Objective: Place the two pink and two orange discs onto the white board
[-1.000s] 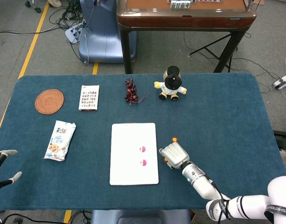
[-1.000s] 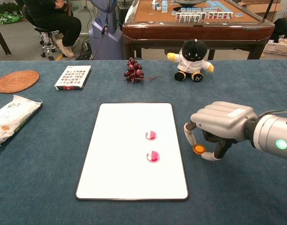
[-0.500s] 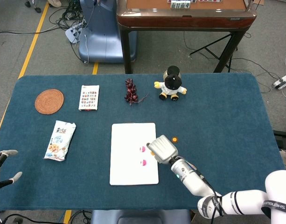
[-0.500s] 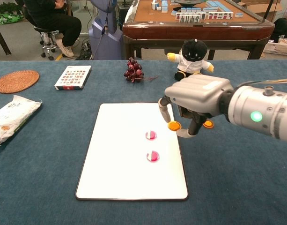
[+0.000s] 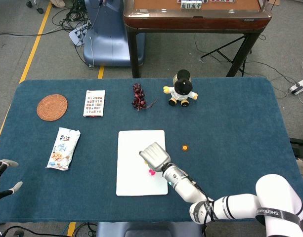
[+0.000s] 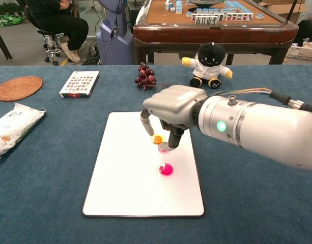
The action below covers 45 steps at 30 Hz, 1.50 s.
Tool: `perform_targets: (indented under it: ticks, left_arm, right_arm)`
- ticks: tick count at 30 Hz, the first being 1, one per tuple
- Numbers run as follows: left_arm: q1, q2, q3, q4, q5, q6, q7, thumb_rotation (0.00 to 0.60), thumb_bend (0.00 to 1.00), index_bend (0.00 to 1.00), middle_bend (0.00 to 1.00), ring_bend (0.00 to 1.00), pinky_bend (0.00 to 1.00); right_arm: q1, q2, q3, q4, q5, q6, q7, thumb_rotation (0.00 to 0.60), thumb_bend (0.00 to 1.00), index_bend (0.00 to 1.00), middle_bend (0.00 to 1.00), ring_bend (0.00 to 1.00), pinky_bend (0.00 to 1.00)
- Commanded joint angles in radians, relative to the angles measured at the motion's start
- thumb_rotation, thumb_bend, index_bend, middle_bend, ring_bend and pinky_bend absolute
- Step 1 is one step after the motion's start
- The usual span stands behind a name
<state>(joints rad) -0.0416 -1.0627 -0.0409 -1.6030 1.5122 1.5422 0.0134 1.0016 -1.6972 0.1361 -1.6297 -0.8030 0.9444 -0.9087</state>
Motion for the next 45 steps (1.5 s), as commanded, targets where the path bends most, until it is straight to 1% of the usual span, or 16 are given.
perform_targets:
  ticks: [1, 8, 14, 26, 29, 31, 33, 36, 39, 43, 45]
  left_arm:
    - [0.000, -0.001, 0.003, -0.001, 0.005, 0.001, 0.004, 0.600, 0.16, 0.49, 0.40, 0.34, 0.49]
    - [0.006, 0.002, 0.014, -0.014, 0.029, 0.014, 0.018, 0.600, 0.16, 0.50, 0.41, 0.34, 0.49]
    - [0.016, 0.005, 0.027, -0.030, 0.041, 0.023, 0.036, 0.600, 0.16, 0.50, 0.41, 0.34, 0.49]
    - [0.017, 0.011, 0.031, -0.038, 0.045, 0.018, 0.036, 0.600, 0.16, 0.50, 0.41, 0.34, 0.49]
    - [0.017, 0.012, 0.031, -0.038, 0.046, 0.018, 0.035, 0.600, 0.16, 0.50, 0.41, 0.34, 0.49]
    - [0.017, 0.012, 0.031, -0.037, 0.046, 0.018, 0.033, 0.600, 0.16, 0.50, 0.41, 0.34, 0.49]
    - [0.016, 0.012, 0.031, -0.036, 0.045, 0.016, 0.033, 0.600, 0.16, 0.50, 0.41, 0.34, 0.49]
    - [0.015, 0.010, 0.031, -0.035, 0.044, 0.011, 0.035, 0.600, 0.16, 0.50, 0.41, 0.34, 0.49]
    - [0.014, 0.008, 0.032, -0.035, 0.044, 0.009, 0.038, 0.600, 0.16, 0.50, 0.41, 0.34, 0.49]
    - [0.013, 0.007, 0.031, -0.034, 0.043, 0.008, 0.040, 0.600, 0.16, 0.50, 0.41, 0.34, 0.49]
    - [0.013, 0.007, 0.031, -0.033, 0.043, 0.007, 0.040, 0.600, 0.16, 0.50, 0.41, 0.34, 0.49]
  right_arm:
    - [0.026, -0.029, 0.006, 0.023, 0.022, -0.008, -0.010, 0.600, 0.33, 0.49, 1.00, 1.00, 1.00]
    - [0.068, -0.073, 0.020, 0.071, 0.053, -0.024, -0.004, 0.600, 0.33, 0.49, 1.00, 1.00, 1.00]
    - [0.094, -0.097, 0.017, 0.096, 0.069, -0.034, -0.001, 0.600, 0.33, 0.49, 1.00, 1.00, 1.00]
    - [0.132, -0.150, 0.004, 0.142, 0.085, -0.051, 0.013, 0.600, 0.32, 0.49, 1.00, 1.00, 1.00]
    - [0.136, -0.159, -0.001, 0.151, 0.085, -0.054, 0.018, 0.600, 0.27, 0.49, 1.00, 1.00, 1.00]
    - [0.137, -0.163, -0.004, 0.157, 0.082, -0.054, 0.023, 0.600, 0.20, 0.47, 1.00, 1.00, 1.00]
    - [0.137, -0.164, -0.006, 0.160, 0.078, -0.054, 0.030, 0.600, 0.12, 0.42, 1.00, 1.00, 1.00]
    - [0.136, -0.164, -0.007, 0.161, 0.069, -0.051, 0.042, 0.600, 0.03, 0.34, 1.00, 1.00, 1.00]
    - [0.133, -0.161, -0.008, 0.160, 0.055, -0.049, 0.056, 0.600, 0.00, 0.29, 1.00, 1.00, 1.00]
    - [0.123, -0.148, -0.013, 0.152, 0.031, -0.033, 0.070, 0.600, 0.00, 0.28, 1.00, 1.00, 1.00]
    - [0.113, -0.130, -0.020, 0.136, 0.019, -0.012, 0.069, 0.600, 0.03, 0.28, 1.00, 1.00, 1.00]
